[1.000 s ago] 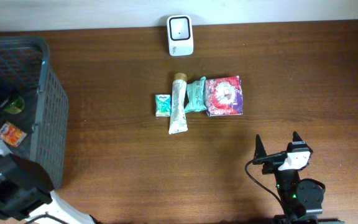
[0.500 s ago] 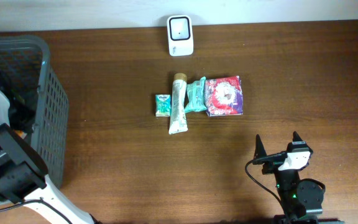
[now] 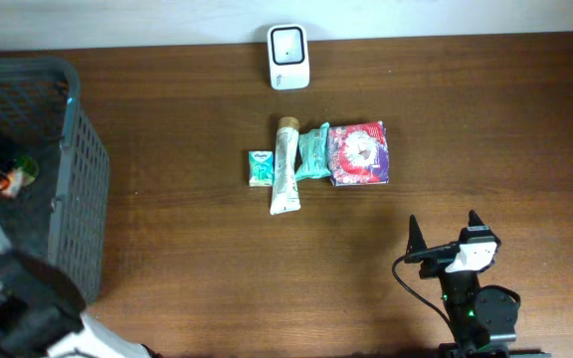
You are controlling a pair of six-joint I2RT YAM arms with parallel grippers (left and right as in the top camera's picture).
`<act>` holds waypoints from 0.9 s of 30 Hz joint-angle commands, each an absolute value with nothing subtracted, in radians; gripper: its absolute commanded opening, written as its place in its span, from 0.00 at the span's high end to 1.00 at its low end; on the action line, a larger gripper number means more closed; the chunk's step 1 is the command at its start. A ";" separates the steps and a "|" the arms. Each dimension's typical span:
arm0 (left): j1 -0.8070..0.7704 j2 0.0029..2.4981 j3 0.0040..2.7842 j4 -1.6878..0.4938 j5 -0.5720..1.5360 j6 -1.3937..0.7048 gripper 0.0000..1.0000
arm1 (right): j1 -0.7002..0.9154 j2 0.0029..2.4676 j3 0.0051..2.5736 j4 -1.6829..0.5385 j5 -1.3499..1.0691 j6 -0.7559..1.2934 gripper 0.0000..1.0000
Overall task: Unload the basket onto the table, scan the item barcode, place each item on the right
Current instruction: 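Grasp the orange Kleenex pack in the basket with the left gripper, then carry the orange Kleenex pack to the scanner and place it below the green pack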
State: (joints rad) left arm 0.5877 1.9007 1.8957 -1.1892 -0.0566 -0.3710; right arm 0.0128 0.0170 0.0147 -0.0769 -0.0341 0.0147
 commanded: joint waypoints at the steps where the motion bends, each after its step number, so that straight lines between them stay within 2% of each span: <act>1: 0.592 1.626 1.921 -1.187 0.163 -0.367 1.00 | 0.013 0.013 0.006 -0.078 -0.033 0.007 0.01; 4: 0.573 1.468 1.921 -1.168 0.467 -0.366 1.00 | 0.013 0.013 0.006 -0.078 -0.033 0.007 0.01; 7: 0.420 1.434 1.921 -1.157 0.490 -0.322 1.00 | 0.013 0.013 0.006 -0.078 -0.033 0.007 0.02; 8: 0.301 1.442 1.919 -1.138 0.490 -0.229 1.00 | 0.013 0.013 0.006 -0.078 -0.033 0.007 0.01; 9: 0.194 1.455 1.919 -1.124 0.464 -0.163 1.00 | 0.013 0.013 0.006 -0.078 -0.033 0.007 0.01; 13: -0.192 1.572 1.918 -1.135 0.084 -0.151 1.00 | 0.013 0.013 0.006 -0.078 -0.033 0.007 0.01; 15: -0.365 1.699 1.917 -1.134 0.022 -0.152 1.00 | 0.013 0.013 0.006 -0.078 -0.033 0.007 0.01; 17: -0.437 1.780 1.917 -1.135 0.022 -0.207 1.00 | 0.013 0.013 0.006 -0.078 -0.033 0.007 0.01; 19: -0.517 1.889 1.917 -1.134 0.022 -0.399 1.00 | 0.013 0.013 0.006 -0.078 -0.033 0.007 0.02; 21: -0.582 1.979 1.917 -1.132 0.022 -0.486 1.00 | 0.013 0.013 0.006 -0.078 -0.033 0.007 0.01; 27: -0.698 2.197 1.917 -1.108 0.022 -0.500 1.00 | 0.013 0.013 0.006 -0.078 -0.033 0.007 0.02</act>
State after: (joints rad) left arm -0.6788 2.1365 1.9141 -1.1122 0.0284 -0.4694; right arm 0.0128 0.0166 0.0147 -0.0769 -0.0341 0.0143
